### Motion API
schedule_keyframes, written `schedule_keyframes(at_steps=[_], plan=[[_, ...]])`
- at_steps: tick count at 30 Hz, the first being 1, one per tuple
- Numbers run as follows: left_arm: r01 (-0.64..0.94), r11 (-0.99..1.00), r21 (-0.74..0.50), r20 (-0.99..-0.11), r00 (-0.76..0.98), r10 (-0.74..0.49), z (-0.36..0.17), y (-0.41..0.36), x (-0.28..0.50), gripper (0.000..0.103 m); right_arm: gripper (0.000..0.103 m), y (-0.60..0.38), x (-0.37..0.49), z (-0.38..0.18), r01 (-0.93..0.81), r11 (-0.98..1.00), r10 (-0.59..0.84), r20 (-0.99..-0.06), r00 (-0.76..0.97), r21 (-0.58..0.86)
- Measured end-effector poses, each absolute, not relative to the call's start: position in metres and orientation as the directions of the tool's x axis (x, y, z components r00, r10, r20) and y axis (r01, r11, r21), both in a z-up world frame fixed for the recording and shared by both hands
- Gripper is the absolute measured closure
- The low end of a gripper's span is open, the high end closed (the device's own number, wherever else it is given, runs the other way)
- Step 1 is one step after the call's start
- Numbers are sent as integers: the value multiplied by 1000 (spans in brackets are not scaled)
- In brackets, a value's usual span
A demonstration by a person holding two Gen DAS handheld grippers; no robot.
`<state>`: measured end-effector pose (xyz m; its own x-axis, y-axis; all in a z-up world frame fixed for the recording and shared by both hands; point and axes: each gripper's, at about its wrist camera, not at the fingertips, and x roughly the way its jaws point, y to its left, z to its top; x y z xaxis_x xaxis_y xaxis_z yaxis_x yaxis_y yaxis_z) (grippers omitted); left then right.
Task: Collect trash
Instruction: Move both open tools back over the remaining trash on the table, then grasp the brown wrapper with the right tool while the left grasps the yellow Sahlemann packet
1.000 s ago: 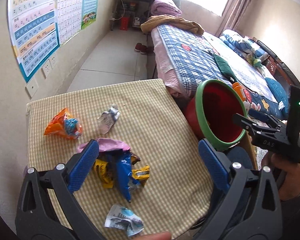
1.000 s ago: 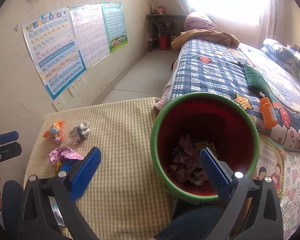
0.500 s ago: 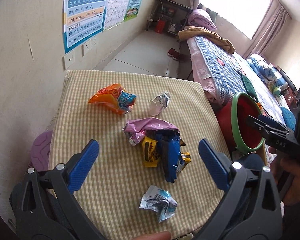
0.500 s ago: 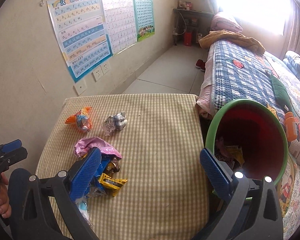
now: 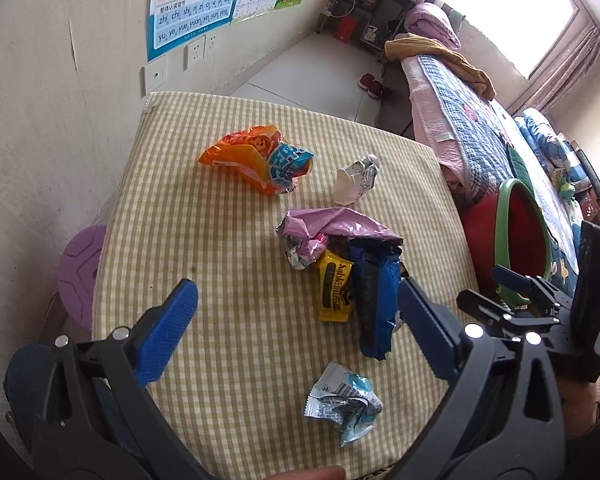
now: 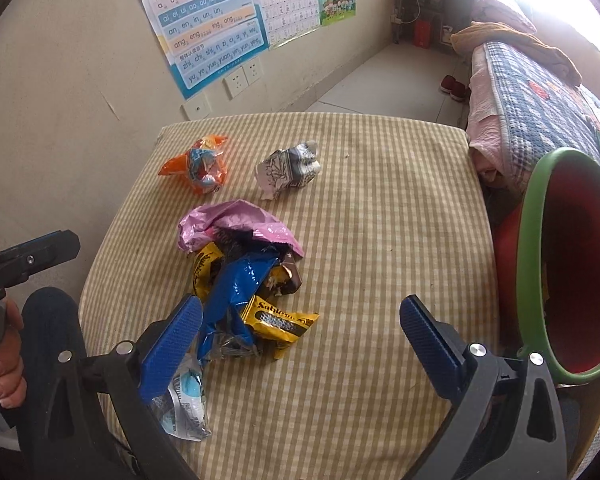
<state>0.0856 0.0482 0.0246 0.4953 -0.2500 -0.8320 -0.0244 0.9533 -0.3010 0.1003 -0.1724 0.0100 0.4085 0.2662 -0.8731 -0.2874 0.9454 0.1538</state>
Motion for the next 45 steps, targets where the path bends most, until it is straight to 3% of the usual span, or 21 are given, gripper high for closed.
schedule_keyframes(at_steps=[8, 12, 22, 25, 27, 37, 38, 39, 45], plan=[[-16, 945, -325, -854, 433, -287, 2, 45, 91, 6, 9, -159, 97, -27, -340, 934, 232, -910, 344, 110], [-7, 946, -324, -866, 404, -294, -9, 37, 94, 6, 18, -161, 101, -32, -356, 931, 210, -917, 340, 81], [5, 938, -346, -884, 332, -328, -40, 20, 111, 6, 24, -159, 106, -53, -370, 922, 229, -933, 277, 116], [-7, 934, -357, -888, 313, -338, -51, 18, 119, 11, 24, -158, 105, -55, -370, 920, 237, -933, 270, 127], [-20, 930, -366, -893, 287, -346, -60, 16, 124, 23, 24, -156, 106, -56, -372, 919, 240, -933, 269, 129], [-29, 906, -422, -886, 226, -405, -86, 2, 149, 58, 24, -147, 116, -56, -382, 914, 253, -931, 263, 140], [-23, 903, -429, -883, 218, -415, -87, 1, 151, 72, 24, -146, 117, -55, -382, 914, 254, -930, 265, 141], [-24, 902, -431, -883, 216, -416, -88, 1, 152, 79, 24, -147, 118, -54, -380, 914, 257, -929, 267, 144], [-28, 912, -410, -883, 262, -389, -80, 16, 146, 81, 24, -144, 125, -47, -372, 910, 293, -918, 268, 182]])
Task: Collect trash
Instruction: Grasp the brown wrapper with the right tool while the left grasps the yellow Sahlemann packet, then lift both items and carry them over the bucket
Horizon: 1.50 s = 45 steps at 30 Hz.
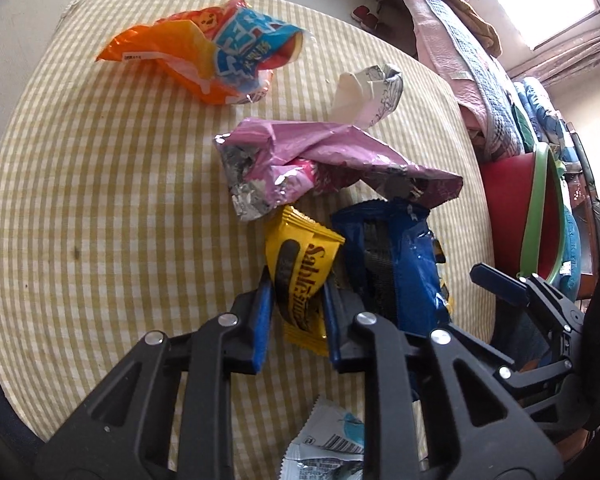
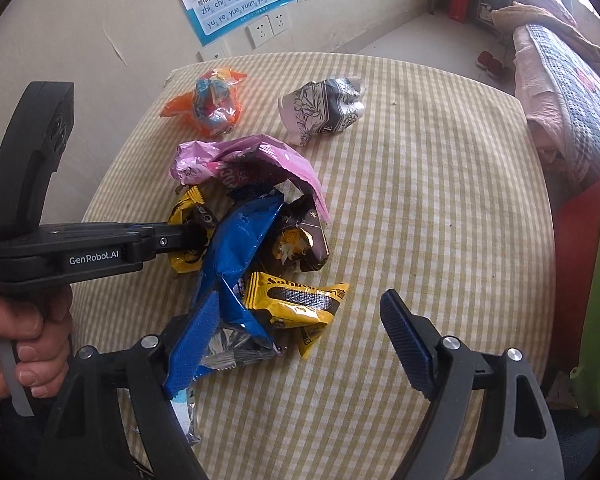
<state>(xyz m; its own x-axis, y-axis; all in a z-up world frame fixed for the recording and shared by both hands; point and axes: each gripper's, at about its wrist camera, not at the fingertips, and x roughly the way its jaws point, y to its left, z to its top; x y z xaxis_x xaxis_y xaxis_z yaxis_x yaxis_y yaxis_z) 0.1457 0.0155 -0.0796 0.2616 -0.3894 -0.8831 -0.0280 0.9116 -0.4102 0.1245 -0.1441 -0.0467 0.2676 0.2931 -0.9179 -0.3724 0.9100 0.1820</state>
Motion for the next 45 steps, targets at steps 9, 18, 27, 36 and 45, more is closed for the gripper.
schedule_keyframes(at_steps=[9, 18, 27, 36, 45], plan=[[-53, 915, -399, -873, 329, -361, -61, 47, 130, 81, 24, -121, 122, -39, -409, 888, 336, -904, 263, 211], [-59, 915, -400, -865, 353, -356, -54, 63, 122, 81, 31, -114, 149, -62, -373, 918, 244, -935, 258, 137], [-60, 918, -393, -863, 368, -346, -48, 66, 119, 81, 56, -98, 158, -89, -386, 917, 193, -956, 221, 96], [-30, 921, -388, -851, 394, -346, -30, 52, 113, 81, 56, -118, 146, -60, -345, 928, 241, -936, 258, 143], [32, 922, -387, -827, 431, -362, 2, 24, 104, 81, 56, -157, 121, -11, -304, 934, 291, -893, 343, 188]])
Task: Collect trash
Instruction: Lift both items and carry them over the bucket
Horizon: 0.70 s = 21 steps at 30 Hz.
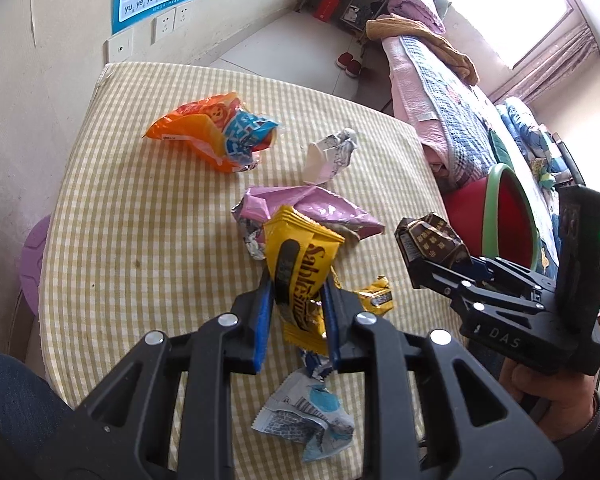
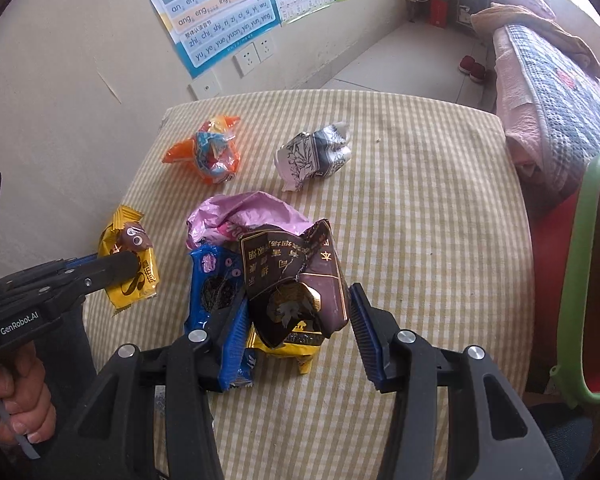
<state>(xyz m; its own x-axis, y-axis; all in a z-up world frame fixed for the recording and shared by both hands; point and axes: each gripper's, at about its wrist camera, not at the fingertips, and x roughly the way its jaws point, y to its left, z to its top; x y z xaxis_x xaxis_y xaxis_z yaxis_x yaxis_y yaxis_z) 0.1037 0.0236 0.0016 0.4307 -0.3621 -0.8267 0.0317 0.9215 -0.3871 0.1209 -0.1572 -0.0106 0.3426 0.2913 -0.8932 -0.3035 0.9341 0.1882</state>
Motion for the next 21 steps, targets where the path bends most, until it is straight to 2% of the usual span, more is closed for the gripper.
schedule_keyframes(at_steps=[9, 21], plan=[[112, 927, -359, -819, 438, -370, 26, -15, 104, 81, 56, -206, 109, 27, -235, 956, 266, -858, 439, 176], [265, 913, -309, -810, 429, -399, 54, -91, 122, 81, 56, -292, 105, 50, -99, 980, 199, -819, 539, 173]])
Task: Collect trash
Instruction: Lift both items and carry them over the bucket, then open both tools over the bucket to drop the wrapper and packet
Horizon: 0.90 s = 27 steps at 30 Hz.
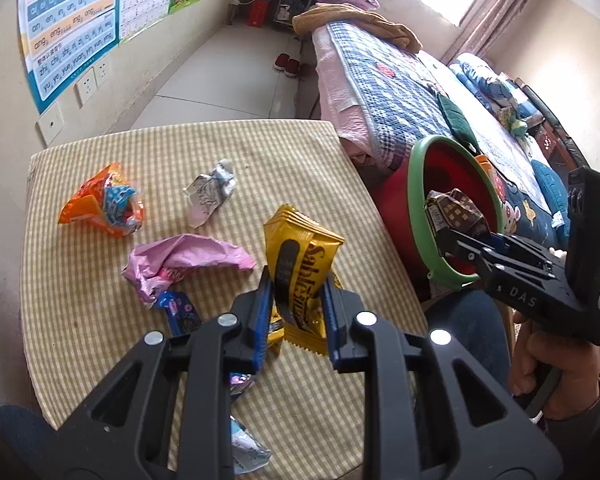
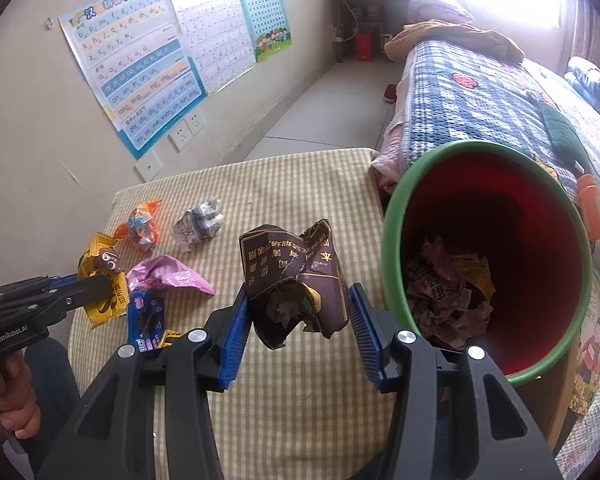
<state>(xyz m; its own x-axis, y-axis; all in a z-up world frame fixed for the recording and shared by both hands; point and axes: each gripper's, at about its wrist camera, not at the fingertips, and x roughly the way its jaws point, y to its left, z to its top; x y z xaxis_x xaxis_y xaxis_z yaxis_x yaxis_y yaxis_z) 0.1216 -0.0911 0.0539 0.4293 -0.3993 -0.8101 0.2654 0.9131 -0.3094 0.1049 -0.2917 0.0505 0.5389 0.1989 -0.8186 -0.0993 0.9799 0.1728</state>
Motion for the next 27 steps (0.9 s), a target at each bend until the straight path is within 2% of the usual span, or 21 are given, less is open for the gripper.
schedule_keyframes(at_steps=[12, 27], plan=[[417, 862, -289, -801, 388, -456, 70, -181, 137, 81, 56, -376, 96, 53, 40, 981, 131, -804, 580, 189], [533, 800, -274, -798, 338, -499, 75, -272, 159, 81, 56, -447, 92, 41, 145, 969, 81, -807, 584, 202]])
